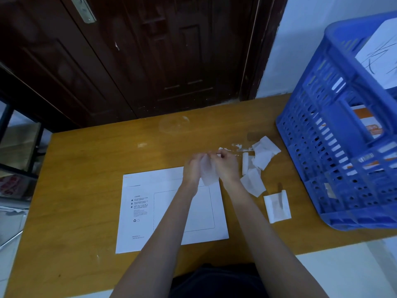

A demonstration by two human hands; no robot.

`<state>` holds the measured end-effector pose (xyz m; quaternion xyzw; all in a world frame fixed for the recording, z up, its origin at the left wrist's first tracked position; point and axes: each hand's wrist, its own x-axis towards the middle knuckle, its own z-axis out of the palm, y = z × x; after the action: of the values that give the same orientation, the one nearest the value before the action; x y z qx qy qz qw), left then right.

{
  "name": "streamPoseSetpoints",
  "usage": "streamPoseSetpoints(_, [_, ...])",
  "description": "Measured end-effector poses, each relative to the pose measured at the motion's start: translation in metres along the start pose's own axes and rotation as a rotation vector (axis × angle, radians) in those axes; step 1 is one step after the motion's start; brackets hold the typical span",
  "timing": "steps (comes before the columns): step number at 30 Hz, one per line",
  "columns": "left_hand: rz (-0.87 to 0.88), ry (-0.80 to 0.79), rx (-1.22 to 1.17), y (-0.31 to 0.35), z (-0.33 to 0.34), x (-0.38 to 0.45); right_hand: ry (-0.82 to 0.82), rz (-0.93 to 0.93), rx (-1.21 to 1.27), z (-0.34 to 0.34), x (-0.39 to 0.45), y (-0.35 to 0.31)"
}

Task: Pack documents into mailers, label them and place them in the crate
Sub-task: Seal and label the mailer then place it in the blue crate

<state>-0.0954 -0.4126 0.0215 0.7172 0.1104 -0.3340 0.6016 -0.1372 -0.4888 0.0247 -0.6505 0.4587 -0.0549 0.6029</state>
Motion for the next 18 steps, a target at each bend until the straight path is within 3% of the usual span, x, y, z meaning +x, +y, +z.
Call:
streamPoseSetpoints(4, [0.086, 0.298, 0.291, 0.006, 0.013, -0.010, 0.123, -0.201, -0.250, 0.006, -0.009, -0.001])
streamPoseSetpoints(6, [0.196, 0.308, 0.361, 0.004, 0.017, -0.010, 0.151, -0.274, -0.305, 0.009, -0.012, 0.000])
streamPoseSetpoints(8, [0.287, 0.257, 0.282, 0.003, 0.017, -0.006, 0.144, -0.288, -0.269, 0.010, -0.012, 0.001])
streamPoseSetpoints(13, [0.087, 0.204, -0.083, 0.006, 0.016, -0.006, 0.095, 0.059, 0.311, 0.010, -0.010, -0.004])
streamPoseSetpoints(18, [-0.107, 0.207, -0.406, 0.008, 0.018, -0.011, 0.133, 0.279, 0.582, 0.014, -0.011, -0.006])
